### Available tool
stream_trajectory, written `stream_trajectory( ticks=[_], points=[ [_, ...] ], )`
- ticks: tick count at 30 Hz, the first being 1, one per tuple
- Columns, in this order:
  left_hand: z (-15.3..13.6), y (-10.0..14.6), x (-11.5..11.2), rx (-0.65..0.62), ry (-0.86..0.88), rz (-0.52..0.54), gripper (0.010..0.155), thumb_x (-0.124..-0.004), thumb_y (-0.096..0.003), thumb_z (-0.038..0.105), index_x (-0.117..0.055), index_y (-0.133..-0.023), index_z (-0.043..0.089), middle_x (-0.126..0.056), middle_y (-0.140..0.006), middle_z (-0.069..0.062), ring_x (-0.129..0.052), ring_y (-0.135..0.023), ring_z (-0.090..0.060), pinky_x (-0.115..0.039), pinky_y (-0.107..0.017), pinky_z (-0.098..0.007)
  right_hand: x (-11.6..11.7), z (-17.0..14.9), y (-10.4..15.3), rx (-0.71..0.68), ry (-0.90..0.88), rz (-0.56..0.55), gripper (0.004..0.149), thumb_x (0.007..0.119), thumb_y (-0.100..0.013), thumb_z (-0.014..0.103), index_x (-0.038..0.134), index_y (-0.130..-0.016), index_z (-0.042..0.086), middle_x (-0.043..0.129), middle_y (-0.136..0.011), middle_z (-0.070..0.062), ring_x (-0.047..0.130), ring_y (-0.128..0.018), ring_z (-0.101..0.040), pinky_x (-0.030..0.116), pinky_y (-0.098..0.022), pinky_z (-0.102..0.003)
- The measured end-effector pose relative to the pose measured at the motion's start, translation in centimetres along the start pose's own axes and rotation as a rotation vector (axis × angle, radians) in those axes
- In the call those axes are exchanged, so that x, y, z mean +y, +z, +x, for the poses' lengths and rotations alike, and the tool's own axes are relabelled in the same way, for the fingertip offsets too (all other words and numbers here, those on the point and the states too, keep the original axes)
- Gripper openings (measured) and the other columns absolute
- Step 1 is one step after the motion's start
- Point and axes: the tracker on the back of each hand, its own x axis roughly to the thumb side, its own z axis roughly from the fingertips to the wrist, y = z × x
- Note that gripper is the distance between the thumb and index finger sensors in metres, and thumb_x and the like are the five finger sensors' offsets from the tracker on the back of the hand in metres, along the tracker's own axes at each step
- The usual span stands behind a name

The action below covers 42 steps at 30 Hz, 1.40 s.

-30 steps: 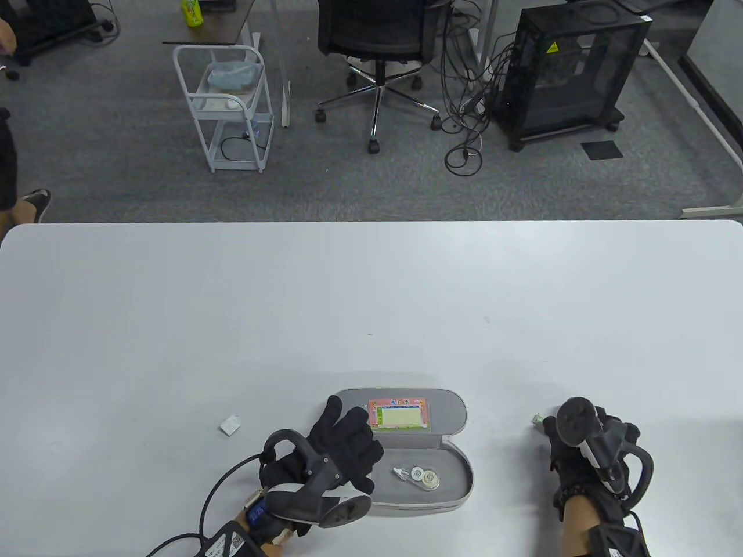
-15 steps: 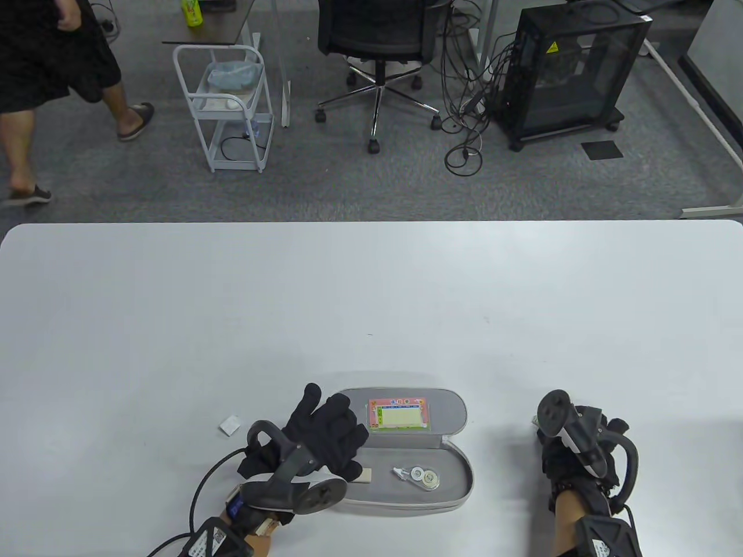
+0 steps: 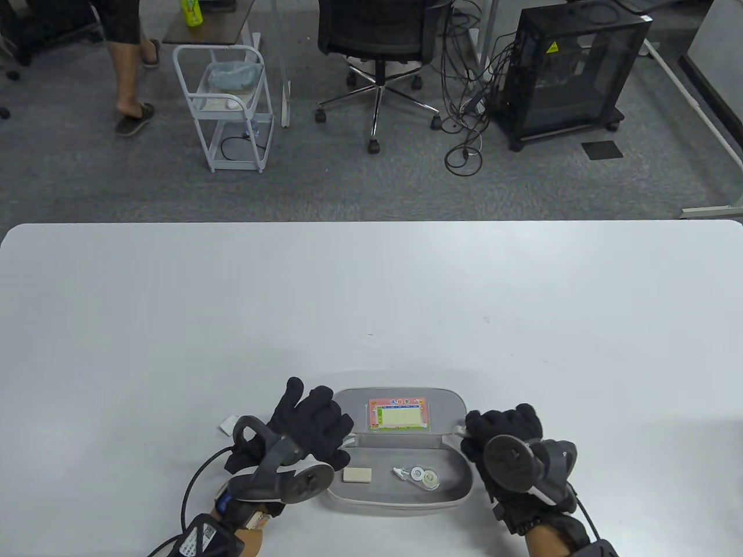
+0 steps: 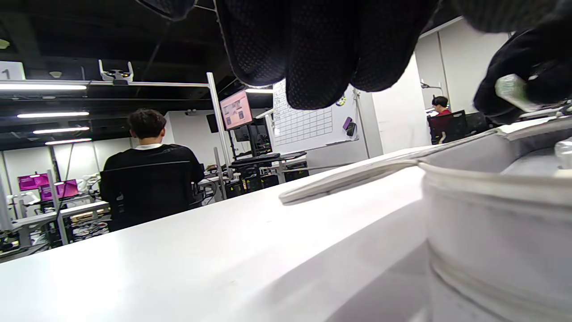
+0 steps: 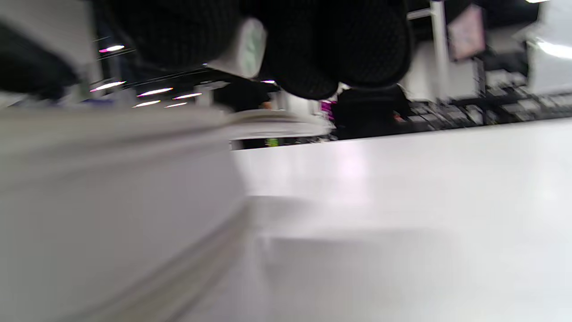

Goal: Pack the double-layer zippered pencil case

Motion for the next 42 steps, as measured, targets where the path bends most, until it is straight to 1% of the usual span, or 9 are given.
stream_trajectory(
  ticks=[4, 12, 16, 19, 23, 26, 32, 37, 42],
  points=[
    [-0.7, 0.2, 0.2, 0.032, 0.003, 0.007, 0.057, -0.065, -0.0400, 0.061, -0.080, -0.086, 0.030, -0.089, -0.093, -0.001, -0.080, -0.099, -0.033, -0.053, -0.075, -0.063, 0.9, 2.8, 0.3, -0.127, 0.207, -0.027, 0.052, 0.085, -0.035, 0.044, 0.085, -0.082, 0.021, 0.094, -0.077, -0.001, 0.089, -0.071, -0.025, 0.050, -0.070, -0.057],
    [-2.3, 0.9, 0.9, 0.095, -0.011, 0.038, 0.057, -0.065, -0.0400, 0.061, -0.081, -0.085, 0.030, -0.091, -0.092, 0.000, -0.081, -0.098, -0.033, -0.053, -0.074, -0.063, 0.6, 1.8, 0.3, -0.090, 0.133, -0.032, 0.044, 0.085, -0.035, 0.043, 0.091, -0.073, 0.022, 0.098, -0.064, 0.000, 0.093, -0.056, -0.022, 0.059, -0.066, -0.052],
    [-5.0, 2.2, 1.8, 0.235, -0.030, 0.086, 0.057, -0.066, -0.0405, 0.061, -0.081, -0.085, 0.030, -0.091, -0.092, -0.001, -0.082, -0.097, -0.033, -0.054, -0.074, -0.062, 0.0, 0.6, 0.3, -0.035, 0.067, -0.056, 0.044, 0.084, -0.036, 0.043, 0.090, -0.074, 0.022, 0.097, -0.062, 0.001, 0.092, -0.056, -0.022, 0.059, -0.066, -0.052],
    [-8.4, 4.2, 2.0, 0.427, 0.003, 0.104, 0.058, -0.067, -0.0416, 0.062, -0.079, -0.088, 0.029, -0.089, -0.095, -0.002, -0.080, -0.098, -0.035, -0.053, -0.074, -0.063, -0.7, -0.3, 0.3, 0.008, 0.042, -0.087, 0.044, 0.083, -0.037, 0.044, 0.089, -0.075, 0.022, 0.097, -0.062, 0.002, 0.092, -0.056, -0.022, 0.058, -0.066, -0.052],
    [-13.7, 7.4, -0.5, 0.703, 0.056, 0.018, 0.059, -0.072, -0.0422, 0.060, -0.076, -0.091, 0.026, -0.085, -0.097, -0.005, -0.076, -0.100, -0.038, -0.052, -0.074, -0.064, -1.2, -1.7, 0.4, 0.069, -0.023, -0.098, 0.045, 0.080, -0.040, 0.047, 0.089, -0.076, 0.022, 0.097, -0.063, 0.001, 0.092, -0.056, -0.022, 0.058, -0.066, -0.053],
    [-15.6, 8.7, -3.5, 0.873, 0.169, -0.175, 0.067, -0.073, -0.0397, 0.064, -0.075, -0.092, 0.024, -0.083, -0.099, -0.009, -0.074, -0.099, -0.042, -0.052, -0.073, -0.065, -1.2, -2.7, 0.3, 0.114, -0.070, -0.082, 0.046, 0.078, -0.041, 0.049, 0.089, -0.075, 0.021, 0.097, -0.063, 0.001, 0.092, -0.057, -0.023, 0.058, -0.066, -0.053],
    [-14.8, 7.3, -7.4, 0.868, 0.052, -0.522, 0.075, -0.071, -0.0345, 0.072, -0.071, -0.095, 0.027, -0.080, -0.102, -0.008, -0.071, -0.102, -0.042, -0.051, -0.074, -0.064, -1.2, -3.6, 0.3, 0.162, -0.081, -0.065, 0.048, 0.076, -0.041, 0.051, 0.089, -0.076, 0.021, 0.097, -0.064, 0.000, 0.092, -0.057, -0.023, 0.058, -0.066, -0.053],
    [-13.7, 6.2, -8.8, 0.832, -0.015, -0.581, 0.070, -0.072, -0.0371, 0.064, -0.069, -0.095, 0.026, -0.075, -0.102, -0.012, -0.068, -0.100, -0.043, -0.049, -0.074, -0.062, -1.1, -3.8, 0.2, 0.175, -0.088, -0.047, 0.048, 0.076, -0.041, 0.052, 0.089, -0.076, 0.021, 0.097, -0.064, 0.000, 0.092, -0.057, -0.023, 0.058, -0.066, -0.053],
    [-13.3, 5.8, -8.6, 0.838, 0.088, -0.490, 0.053, -0.082, -0.0388, 0.050, -0.076, -0.086, 0.028, -0.078, -0.097, -0.007, -0.073, -0.097, -0.039, -0.053, -0.073, -0.061, -0.9, -3.9, 0.2, 0.180, -0.083, -0.028, 0.047, 0.076, -0.041, 0.051, 0.090, -0.075, 0.022, 0.098, -0.064, 0.000, 0.092, -0.057, -0.024, 0.058, -0.066, -0.053]
  ],
)
